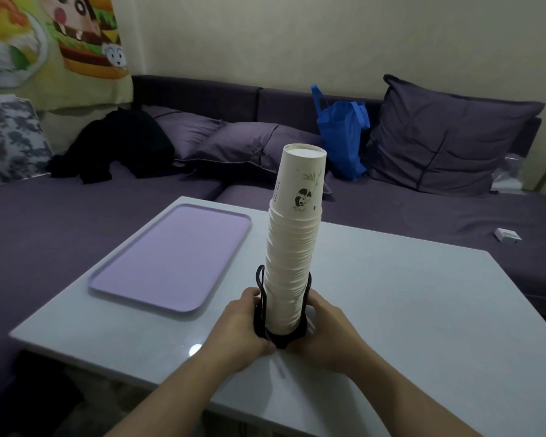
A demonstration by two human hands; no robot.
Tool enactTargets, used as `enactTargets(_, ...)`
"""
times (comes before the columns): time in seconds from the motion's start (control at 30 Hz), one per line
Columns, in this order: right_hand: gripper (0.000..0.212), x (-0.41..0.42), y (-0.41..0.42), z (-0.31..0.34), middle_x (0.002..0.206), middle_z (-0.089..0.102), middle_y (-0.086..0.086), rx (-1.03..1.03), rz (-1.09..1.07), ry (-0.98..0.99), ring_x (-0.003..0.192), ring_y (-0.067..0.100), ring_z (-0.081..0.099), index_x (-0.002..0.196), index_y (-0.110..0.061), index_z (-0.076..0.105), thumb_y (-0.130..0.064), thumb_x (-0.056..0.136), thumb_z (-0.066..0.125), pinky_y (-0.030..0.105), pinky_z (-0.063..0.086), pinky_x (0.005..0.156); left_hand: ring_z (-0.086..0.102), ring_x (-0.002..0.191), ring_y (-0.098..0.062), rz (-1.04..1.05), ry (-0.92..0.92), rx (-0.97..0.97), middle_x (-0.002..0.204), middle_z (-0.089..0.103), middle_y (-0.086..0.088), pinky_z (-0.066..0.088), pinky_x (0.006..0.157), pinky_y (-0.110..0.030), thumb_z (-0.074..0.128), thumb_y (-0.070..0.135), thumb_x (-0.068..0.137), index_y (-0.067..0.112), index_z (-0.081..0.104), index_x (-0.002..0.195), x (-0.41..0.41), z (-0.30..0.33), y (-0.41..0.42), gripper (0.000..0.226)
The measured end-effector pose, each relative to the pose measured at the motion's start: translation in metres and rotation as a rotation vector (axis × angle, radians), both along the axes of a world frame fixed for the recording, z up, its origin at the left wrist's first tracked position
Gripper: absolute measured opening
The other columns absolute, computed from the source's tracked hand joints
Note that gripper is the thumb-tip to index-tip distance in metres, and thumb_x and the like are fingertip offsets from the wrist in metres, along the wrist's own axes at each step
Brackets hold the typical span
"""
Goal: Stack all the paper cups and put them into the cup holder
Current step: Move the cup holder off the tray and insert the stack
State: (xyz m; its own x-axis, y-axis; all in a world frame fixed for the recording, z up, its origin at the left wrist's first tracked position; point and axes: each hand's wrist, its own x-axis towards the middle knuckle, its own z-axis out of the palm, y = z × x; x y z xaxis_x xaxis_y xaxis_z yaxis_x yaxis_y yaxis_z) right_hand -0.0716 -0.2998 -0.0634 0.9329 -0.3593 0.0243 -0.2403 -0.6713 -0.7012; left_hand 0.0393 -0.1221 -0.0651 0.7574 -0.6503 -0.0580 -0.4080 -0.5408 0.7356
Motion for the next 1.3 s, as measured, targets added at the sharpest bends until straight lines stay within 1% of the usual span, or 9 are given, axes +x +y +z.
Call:
enactTargets(0.1,0.070,0.001,0.003,0.002,0.103,0.068,-0.034,0.000,0.004,-0.010,0.092,-0.024,0.060,0.129,-0.045,0.057,-0.020,0.071,0.087,0.008,0.050,0.076,0.065,0.084,-0.005,-0.015,-0.014,0.005,0.100,0.065,0.012,0.052,0.061,-0.020,0.086,0.024,0.062,0.031,0.053,0.117,0.004,0.000,0.002,0.065)
enactTargets(0.3,0.064,0.011,0.016,0.009,0.099,0.065,-0.035,-0.018,0.040,-0.040,0.089,-0.028,0.058,0.127,-0.045,0.061,-0.020,0.075,0.088,-0.001,0.045,0.073,0.068,0.093,-0.010,-0.034,-0.071,0.009,0.111,0.066,0.014,0.062,0.079,-0.039,0.086,0.033,0.056,0.037,0.055,0.124,0.015,0.008,0.010,0.075)
enactTargets(0.47,0.055,0.025,0.026,0.015,0.100,0.068,-0.032,-0.022,0.056,-0.039,0.091,-0.025,0.060,0.120,-0.048,0.062,-0.032,0.075,0.090,0.001,0.047,0.073,0.066,0.102,-0.009,-0.029,-0.103,0.011,0.115,0.066,0.017,0.060,0.087,-0.038,0.092,0.031,0.058,0.039,0.055,0.126,0.031,0.014,0.023,0.078)
enactTargets(0.63,0.060,0.041,0.040,0.027,0.092,0.064,-0.045,-0.015,0.085,-0.050,0.092,-0.029,0.058,0.101,-0.061,0.054,-0.019,0.077,0.089,-0.002,0.044,0.073,0.064,0.101,-0.010,0.003,-0.115,0.013,0.115,0.065,0.014,0.054,0.081,-0.027,0.092,0.022,0.064,0.035,0.055,0.128,0.046,0.021,0.039,0.075)
enactTargets(0.73,0.064,0.056,0.051,0.034,0.093,0.063,-0.051,-0.045,0.126,-0.053,0.092,-0.026,0.061,0.099,-0.061,0.056,-0.013,0.075,0.089,0.000,0.047,0.073,0.065,0.103,-0.012,0.026,-0.130,0.014,0.117,0.065,0.012,0.057,0.085,-0.031,0.091,0.025,0.066,0.032,0.054,0.133,0.057,0.030,0.053,0.078)
enactTargets(0.9,0.063,0.098,0.075,0.047,0.109,0.066,-0.028,-0.106,0.203,-0.097,0.093,-0.003,0.061,0.128,-0.039,0.064,-0.017,0.075,0.091,0.004,0.047,0.075,0.067,0.104,-0.016,0.120,-0.166,0.006,0.113,0.068,0.011,0.059,0.088,-0.040,0.086,0.031,0.068,0.029,0.058,0.123,0.085,0.047,0.081,0.062)
enactTargets(1.0,0.048,0.127,0.090,0.041,0.120,0.073,-0.011,-0.128,0.226,-0.142,0.101,0.013,0.066,0.130,-0.031,0.063,-0.025,0.086,0.082,0.021,0.052,0.080,0.067,0.099,-0.015,0.151,-0.205,0.029,0.110,0.069,0.012,0.059,0.082,-0.037,0.083,0.026,0.072,0.031,0.059,0.121,0.107,0.051,0.093,0.054)
enactTargets(1.07,0.034,0.145,0.099,0.030,0.113,0.075,-0.003,-0.151,0.241,-0.117,0.095,0.019,0.068,0.124,-0.026,0.065,-0.024,0.091,0.073,0.030,0.054,0.077,0.066,0.096,-0.015,0.155,-0.180,0.093,0.108,0.067,0.010,0.059,0.080,-0.035,0.084,0.022,0.075,0.031,0.057,0.123,0.117,0.044,0.097,0.056)
enactTargets(1.3,0.054,0.186,0.104,0.011,0.121,0.073,-0.014,-0.101,0.316,-0.091,0.106,0.012,0.070,0.139,-0.039,0.050,-0.031,0.090,0.072,0.034,0.060,0.088,0.067,0.094,-0.011,0.191,-0.116,0.109,0.108,0.068,0.011,0.059,0.080,-0.031,0.083,0.020,0.078,0.029,0.048,0.132,0.139,0.014,0.103,0.065)
